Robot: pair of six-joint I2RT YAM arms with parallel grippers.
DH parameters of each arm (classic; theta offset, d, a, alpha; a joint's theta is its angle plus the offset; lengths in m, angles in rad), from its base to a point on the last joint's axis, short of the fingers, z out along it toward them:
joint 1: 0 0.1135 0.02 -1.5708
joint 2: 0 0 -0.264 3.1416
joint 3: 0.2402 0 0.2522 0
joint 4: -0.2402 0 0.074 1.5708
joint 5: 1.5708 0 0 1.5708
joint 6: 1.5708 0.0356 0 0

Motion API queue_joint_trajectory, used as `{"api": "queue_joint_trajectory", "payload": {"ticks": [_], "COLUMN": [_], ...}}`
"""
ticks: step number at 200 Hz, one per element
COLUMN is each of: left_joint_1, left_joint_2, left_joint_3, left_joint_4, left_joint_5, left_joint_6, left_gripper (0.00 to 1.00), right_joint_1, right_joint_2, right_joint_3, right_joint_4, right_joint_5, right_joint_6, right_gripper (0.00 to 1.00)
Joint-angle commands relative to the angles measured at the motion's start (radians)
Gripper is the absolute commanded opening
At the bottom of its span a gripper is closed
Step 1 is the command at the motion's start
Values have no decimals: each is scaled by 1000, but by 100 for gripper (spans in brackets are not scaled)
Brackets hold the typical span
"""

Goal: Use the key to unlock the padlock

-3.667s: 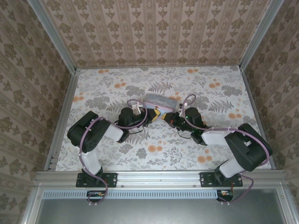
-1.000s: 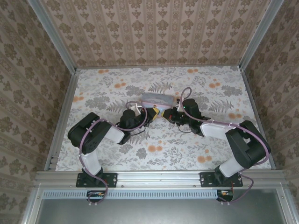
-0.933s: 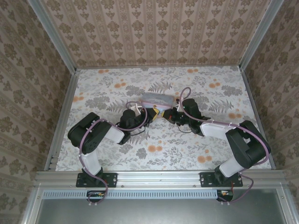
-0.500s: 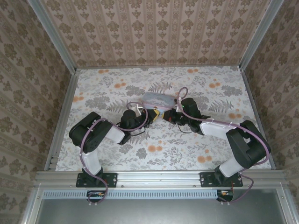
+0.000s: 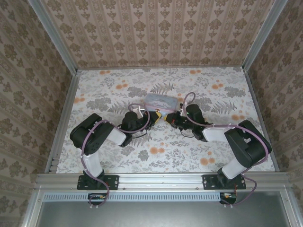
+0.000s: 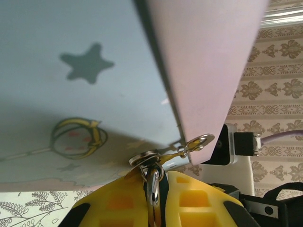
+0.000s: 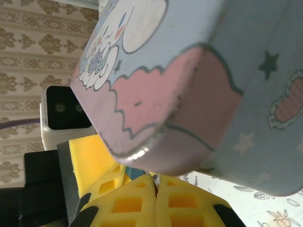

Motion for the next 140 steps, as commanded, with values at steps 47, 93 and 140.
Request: {"api": "queue_joint_trajectory", "payload": {"ticks": [47,93,140], "left_joint_1": [-55,-31,-28], "left_joint_2": [-33,-54,-62], "left_joint_3": [-2,-13,-23], "left_joint_4": [84,84,84], "left_joint_5": [263,322,333], "left_joint_6": [21,16,18], "left_gripper": [0,0,0], "right_joint_1": [-8,-11,-10], "right_joint_2": [-16,-73,-34], "right_joint_3": [25,75,34], "right_joint_4": [42,-199,-43], "right_joint_5": [-21,-30,-63], "right_joint_6": [-4,-314,-190], "right_gripper": [0,0,0]}}
